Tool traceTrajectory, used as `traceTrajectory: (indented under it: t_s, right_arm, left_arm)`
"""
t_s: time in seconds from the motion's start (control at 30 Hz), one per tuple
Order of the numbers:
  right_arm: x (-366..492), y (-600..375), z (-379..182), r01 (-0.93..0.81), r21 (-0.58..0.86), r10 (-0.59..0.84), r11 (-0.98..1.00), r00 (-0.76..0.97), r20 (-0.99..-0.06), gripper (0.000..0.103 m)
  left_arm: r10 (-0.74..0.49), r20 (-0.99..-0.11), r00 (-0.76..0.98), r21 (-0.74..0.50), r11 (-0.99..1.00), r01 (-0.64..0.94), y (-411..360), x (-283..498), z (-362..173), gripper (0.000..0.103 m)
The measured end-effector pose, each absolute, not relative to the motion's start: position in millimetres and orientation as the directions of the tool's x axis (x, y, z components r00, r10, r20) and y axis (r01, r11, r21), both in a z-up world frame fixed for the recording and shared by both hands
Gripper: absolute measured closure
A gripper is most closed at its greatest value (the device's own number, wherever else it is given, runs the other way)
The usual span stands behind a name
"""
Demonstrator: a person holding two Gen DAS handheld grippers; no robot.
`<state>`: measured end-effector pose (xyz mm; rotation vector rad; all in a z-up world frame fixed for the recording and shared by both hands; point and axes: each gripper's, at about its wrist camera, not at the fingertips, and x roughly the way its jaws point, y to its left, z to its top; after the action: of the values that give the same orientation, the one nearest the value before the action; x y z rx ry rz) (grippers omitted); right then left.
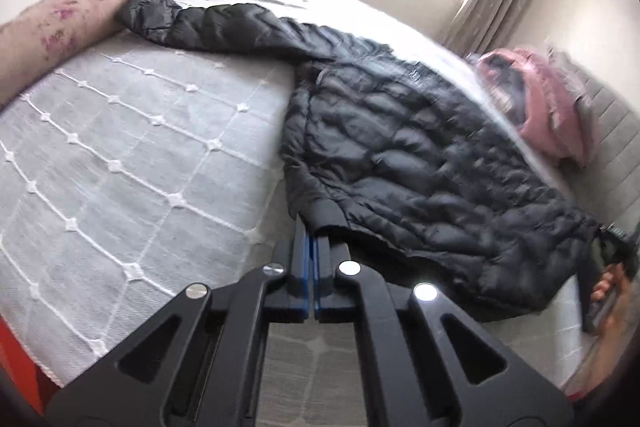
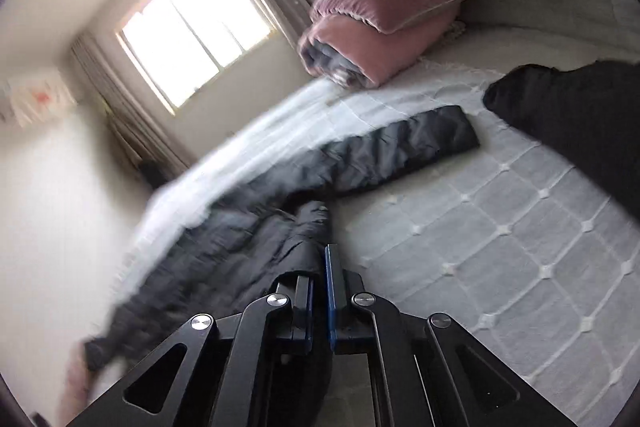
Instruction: Fold large clothes
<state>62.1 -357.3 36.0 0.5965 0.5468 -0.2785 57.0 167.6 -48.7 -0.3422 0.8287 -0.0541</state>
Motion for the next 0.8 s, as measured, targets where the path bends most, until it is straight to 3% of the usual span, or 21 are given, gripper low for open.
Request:
traceTrajectory:
  t_s: [0.03, 0.13, 0.2, 0.27, 0.33, 0.47, 0.57, 0.63, 0.67, 0.73, 0.8]
  right_arm:
    - [64.5, -361.9, 27.7, 0.421, 0.468, -0.086, 0.777, 0.808, -0.583, 0.099]
    - [58.1, -390.8, -3.9, 0.443, 0.695, 0.059, 0.567, 0.819, -0.571, 0.096]
    - [57.5, -397.3, -15.1, 0.535, 0.625, 0.033, 0.568, 0.744, -0.667, 0.094]
    - [65.6, -389.8, -24.5, 0.609, 0.446, -0.027, 0.656, 0.609, -0.793, 0.078]
    - [67.3, -388.9, -36.2, 0.666, 0.290, -0.100, 0.687, 0.482, -0.870, 0.069]
    - [35.1, -402.9, -29.5, 0.738, 0.322, -0.145, 0.593, 0.491, -0.859, 0.027]
    - [30.0, -397.0, -15.5, 0.720, 0.302, -0.188, 0.625, 0.514, -0.837, 0.025]
    - [33.6, -382.7, -5.7, 0.678, 0.227, -0.222, 0.699, 0.508, -0.832, 0.025]
    - [31.3, -380.4, -2.9, 0.647, 0.261, -0.186, 0.717, 0.539, -0.822, 0.025]
    - [12.5, -390.9, 1.9, 0.605, 0.477, -0.047, 0.638, 0.648, -0.760, 0.025]
    - [-5.8, -399.7, 7.9, 0.651, 0.514, -0.111, 0.558, 0.673, -0.732, 0.025]
  left_arm:
    - [-0.186, -0.720, 0.668, -0.325, 0.942, -0.088, 167.3, 57.1, -52.1, 0.102]
    - [-0.264, -0.716, 0.647, -0.404, 0.912, -0.075, 170.7, 58.3, -56.8, 0.101]
    - [-0.272, -0.733, 0.624, -0.410, 0.908, -0.087, 169.4, 62.9, -61.2, 0.100]
    - [-0.283, -0.766, 0.577, -0.410, 0.907, -0.098, 169.3, 65.1, -69.0, 0.087]
    - [-0.300, -0.805, 0.512, -0.416, 0.901, -0.126, 171.6, 67.3, -81.1, 0.053]
    - [-0.351, -0.780, 0.518, -0.478, 0.869, -0.130, 178.1, 53.8, -81.0, 0.050]
    - [-0.355, -0.719, 0.598, -0.511, 0.853, -0.107, 189.5, 40.1, -63.6, 0.046]
    - [-0.338, -0.679, 0.652, -0.520, 0.848, -0.101, 196.7, 31.8, -53.3, 0.030]
    - [-0.327, -0.670, 0.666, -0.518, 0.849, -0.106, 198.6, 29.7, -51.4, 0.028]
    - [-0.317, -0.674, 0.667, -0.510, 0.853, -0.110, 198.6, 29.7, -52.6, 0.028]
    - [-0.319, -0.707, 0.630, -0.486, 0.868, -0.105, 189.8, 37.8, -60.4, 0.028]
